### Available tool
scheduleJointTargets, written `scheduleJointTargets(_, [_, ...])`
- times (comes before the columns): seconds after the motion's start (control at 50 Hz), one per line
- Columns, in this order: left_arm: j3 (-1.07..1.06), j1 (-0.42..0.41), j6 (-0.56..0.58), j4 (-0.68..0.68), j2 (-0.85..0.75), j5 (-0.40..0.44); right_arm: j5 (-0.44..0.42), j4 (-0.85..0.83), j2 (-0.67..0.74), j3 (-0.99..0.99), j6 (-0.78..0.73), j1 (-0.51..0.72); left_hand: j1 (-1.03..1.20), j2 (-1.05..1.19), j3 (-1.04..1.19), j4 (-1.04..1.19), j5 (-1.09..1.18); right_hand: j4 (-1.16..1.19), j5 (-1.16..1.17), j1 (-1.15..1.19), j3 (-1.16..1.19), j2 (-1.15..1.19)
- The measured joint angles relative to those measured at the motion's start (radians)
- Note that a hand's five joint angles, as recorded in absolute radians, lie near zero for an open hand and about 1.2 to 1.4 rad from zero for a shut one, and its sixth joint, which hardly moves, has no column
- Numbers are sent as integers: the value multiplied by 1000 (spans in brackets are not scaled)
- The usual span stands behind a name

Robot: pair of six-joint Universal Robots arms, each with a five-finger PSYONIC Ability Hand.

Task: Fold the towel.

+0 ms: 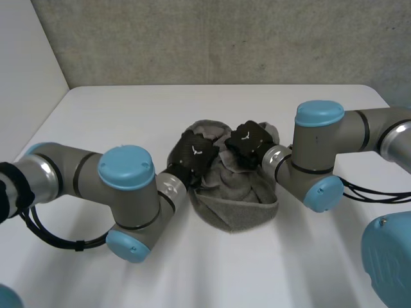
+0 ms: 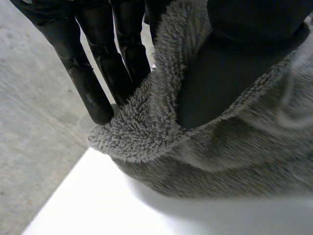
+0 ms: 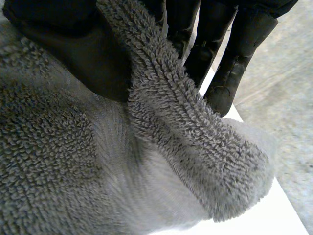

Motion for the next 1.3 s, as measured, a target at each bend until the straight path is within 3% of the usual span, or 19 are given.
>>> scheduleJointTargets(0.18, [-12, 25, -8, 1, 149, -12, 82, 3, -201, 50, 148, -54, 13, 38, 39, 39, 18, 1, 13, 27, 0, 0])
scheduleJointTargets(0.3, [-111, 102, -16, -4, 333, -32, 96, 2, -421, 200, 313, -159, 13, 39, 40, 41, 18, 1, 13, 28, 0, 0])
scheduleJointTargets(0.44, [-289, 209, -69, -7, 520, -38, 79, 2, -609, 462, 351, -271, 13, 41, 43, 42, 18, 1, 13, 28, 0, 0])
scheduleJointTargets(0.56, [-476, 294, -158, -12, 623, -19, 29, 2, -697, 726, 254, -344, 13, 41, 44, 42, 18, 1, 13, 28, 0, 0])
scheduleJointTargets(0.66, [-639, 347, -206, -33, 672, 39, -15, 11, -734, 909, 75, -390, 13, 41, 44, 42, 18, 1, 13, 28, 0, 0])
scheduleJointTargets(0.76, [-724, 387, -214, -55, 682, 128, -29, 49, -744, 978, -98, -401, 13, 41, 45, 42, 18, 1, 13, 28, 0, 0])
scheduleJointTargets(0.84, [-699, 404, -215, -58, 668, 181, -29, 64, -738, 920, -136, -390, 13, 42, 46, 42, 18, 1, 13, 28, 0, 0])
scheduleJointTargets(0.96, [-453, 391, -237, -51, 620, 194, -31, -3, -726, 652, 32, -329, 13, 42, 46, 42, 18, 1, 13, 29, 0, 0])
scheduleJointTargets(1.08, [-85, 377, -372, 18, 583, 118, -21, -332, -743, 414, 417, -286, 13, 42, 46, 42, 18, 1, 13, 29, 0, 0])
scheduleJointTargets(1.18, [58, 396, -560, 118, 572, 20, -18, -569, -789, 419, 679, -296, 13, 43, 48, 42, 18, 1, 19, 29, 0, 0])
scheduleJointTargets(1.3, [-54, 440, -705, 169, 578, -11, -55, -497, -823, 558, 732, -340, 13, 43, 48, 42, 18, 1, 19, 29, 0, 0])
